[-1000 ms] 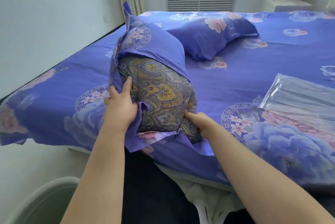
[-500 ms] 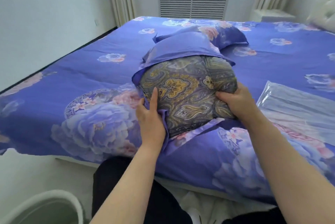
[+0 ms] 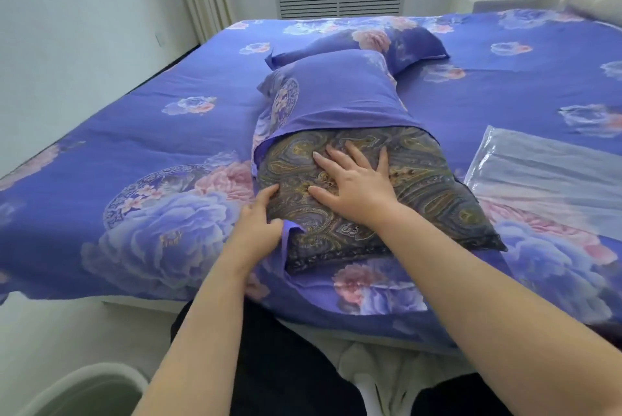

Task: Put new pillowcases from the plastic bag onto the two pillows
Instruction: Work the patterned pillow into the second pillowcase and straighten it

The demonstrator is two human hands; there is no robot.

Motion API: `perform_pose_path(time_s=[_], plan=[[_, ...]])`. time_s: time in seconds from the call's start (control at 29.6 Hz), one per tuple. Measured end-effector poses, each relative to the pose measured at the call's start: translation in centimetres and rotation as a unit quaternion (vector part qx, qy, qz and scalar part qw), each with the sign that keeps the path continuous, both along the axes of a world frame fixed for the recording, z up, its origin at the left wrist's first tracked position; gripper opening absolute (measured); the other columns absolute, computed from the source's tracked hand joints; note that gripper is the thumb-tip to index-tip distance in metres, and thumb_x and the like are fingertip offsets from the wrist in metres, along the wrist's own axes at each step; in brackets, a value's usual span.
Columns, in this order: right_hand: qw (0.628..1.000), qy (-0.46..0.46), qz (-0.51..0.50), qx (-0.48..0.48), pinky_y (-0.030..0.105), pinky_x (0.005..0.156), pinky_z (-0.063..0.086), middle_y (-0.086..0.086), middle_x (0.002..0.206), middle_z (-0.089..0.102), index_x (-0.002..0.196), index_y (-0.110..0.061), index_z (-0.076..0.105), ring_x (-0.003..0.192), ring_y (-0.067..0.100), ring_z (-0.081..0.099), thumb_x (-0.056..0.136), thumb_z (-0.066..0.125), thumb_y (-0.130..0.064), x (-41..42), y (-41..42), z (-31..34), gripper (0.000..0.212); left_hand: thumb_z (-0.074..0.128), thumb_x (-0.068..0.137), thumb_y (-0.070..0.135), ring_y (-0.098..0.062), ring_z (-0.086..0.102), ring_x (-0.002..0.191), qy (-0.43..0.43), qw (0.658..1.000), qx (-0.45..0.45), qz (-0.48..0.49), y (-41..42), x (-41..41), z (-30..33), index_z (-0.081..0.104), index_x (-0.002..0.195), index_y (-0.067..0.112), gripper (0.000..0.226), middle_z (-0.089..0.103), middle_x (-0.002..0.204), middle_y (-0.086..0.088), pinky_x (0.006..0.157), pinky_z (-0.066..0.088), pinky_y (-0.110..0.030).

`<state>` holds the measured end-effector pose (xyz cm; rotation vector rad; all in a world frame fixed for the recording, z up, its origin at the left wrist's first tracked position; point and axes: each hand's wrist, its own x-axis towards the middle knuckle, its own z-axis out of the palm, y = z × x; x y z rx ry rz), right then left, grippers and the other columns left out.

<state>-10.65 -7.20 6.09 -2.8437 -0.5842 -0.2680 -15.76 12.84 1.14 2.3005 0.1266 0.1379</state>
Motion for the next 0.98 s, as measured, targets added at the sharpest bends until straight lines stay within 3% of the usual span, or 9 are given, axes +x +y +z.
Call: perform_pose_path(time_s=[0.17, 0.3, 0.4, 0.51, 0.61, 0.71, 0.81, 0.91, 0.98], plan=[[0.999, 0.044, -0.018, -0.011, 0.062, 0.106, -0.018, -0.018, 0.157, 0.010, 0.144, -0.049, 0.015, 0.145, 0.011, -0.004, 0.078, 0.014, -0.078, 1.4, 0.5, -2.4, 0.072, 0.053, 0.082, 0.010, -0.027, 0.045, 0.119, -0.162, 0.979, 0.035, 0.119, 0.8, 4.0, 4.4, 0.047, 0.131, 0.014, 0.050, 0.048, 0.127, -0.013, 0.101, 0.034, -0.035], [0.997, 0.069, -0.031, 0.001, 0.059, 0.106, -0.019, -0.019, 0.157, 0.010, 0.144, -0.049, 0.016, 0.145, 0.009, -0.004, 0.078, 0.014, -0.079, 1.5, -0.4, -2.9, 0.072, 0.053, 0.083, 0.009, -0.028, 0.036, 0.131, -0.062, 0.995, 0.074, 0.007, -1.4, 9.3, 5.4, 0.038, 0.141, 0.019, 0.060, 0.040, 0.141, -0.013, 0.108, 0.031, -0.039], [0.996, 0.078, -0.038, 0.004, 0.057, 0.106, -0.020, -0.019, 0.157, 0.009, 0.144, -0.049, 0.014, 0.145, 0.009, -0.004, 0.079, 0.013, -0.078, 1.9, -1.0, -3.2, 0.071, 0.048, 0.085, 0.005, -0.030, 0.054, 0.113, -0.140, 0.985, 0.065, 0.074, -3.1, 11.3, 5.6, 0.062, 0.118, 0.017, 0.038, 0.062, 0.120, -0.012, 0.089, 0.041, -0.031], [0.996, 0.068, -0.049, -0.008, 0.059, 0.107, -0.019, -0.018, 0.157, 0.010, 0.144, -0.048, 0.013, 0.145, 0.011, -0.003, 0.081, 0.013, -0.074, 2.2, -1.3, -3.9, 0.068, 0.045, 0.090, 0.008, -0.032, 0.059, 0.085, -0.226, 0.966, 0.005, 0.124, -4.6, 11.1, 5.2, 0.062, 0.091, 0.009, 0.016, 0.066, 0.089, -0.012, 0.064, 0.032, -0.028], [0.994, 0.077, -0.068, -0.024, 0.061, 0.107, -0.015, -0.014, 0.157, 0.012, 0.144, -0.045, 0.017, 0.146, 0.015, 0.001, 0.085, 0.014, -0.070, 2.5, -1.7, -5.0, 0.064, 0.037, 0.096, 0.023, -0.024, 0.048, 0.056, -0.250, 0.965, -0.012, 0.074, -6.2, 8.7, 3.5, 0.043, 0.077, 0.014, 0.022, 0.048, 0.060, 0.002, 0.054, 0.026, -0.028], [0.996, 0.056, -0.062, -0.019, 0.060, 0.108, -0.014, -0.013, 0.154, 0.022, 0.141, -0.044, 0.025, 0.144, 0.016, 0.010, 0.086, 0.018, -0.065, 2.4, -1.2, -5.6, 0.060, 0.037, 0.099, 0.029, -0.031, 0.052, 0.057, -0.268, 0.958, 0.080, 0.060, -6.2, 6.8, 1.2, 0.045, 0.070, 0.014, 0.034, 0.052, 0.058, -0.006, 0.051, 0.026, -0.030], [0.980, -0.053, -0.052, 0.187, 0.053, 0.115, 0.003, -0.011, 0.130, 0.053, 0.126, -0.034, 0.050, 0.128, 0.011, 0.040, 0.089, 0.038, -0.050, 1.2, -0.9, -5.8, 0.042, 0.037, 0.099, 0.037, -0.029, 0.045, 0.054, -0.268, 0.951, 0.142, 0.061, -5.5, 6.8, 0.7, 0.037, 0.055, 0.015, 0.049, 0.044, 0.053, -0.003, 0.051, 0.021, -0.031], [0.864, -0.091, -0.107, 0.483, 0.041, 0.100, 0.041, -0.007, 0.111, 0.058, 0.124, -0.024, 0.048, 0.105, 0.010, 0.054, 0.086, 0.057, -0.026, 1.2, -1.7, -4.8, 0.039, 0.036, 0.100, 0.037, -0.021, 0.035, 0.047, -0.258, 0.957, 0.109, 0.081, -5.5, 7.1, 0.5, 0.025, 0.049, 0.022, 0.054, 0.031, 0.047, 0.007, 0.045, 0.014, -0.028], [0.886, -0.124, -0.162, 0.417, 0.039, 0.096, 0.041, 0.004, 0.120, 0.051, 0.129, -0.019, 0.042, 0.113, 0.020, 0.046, 0.082, 0.062, -0.021, 2.5, -2.2, -3.5, 0.051, 0.034, 0.100, 0.038, -0.021, 0.034, 0.046, -0.258, 0.957, 0.081, 0.101, -5.7, 7.1, -0.1, 0.022, 0.049, 0.025, 0.054, 0.030, 0.047, 0.007, 0.043, 0.012, -0.025]])
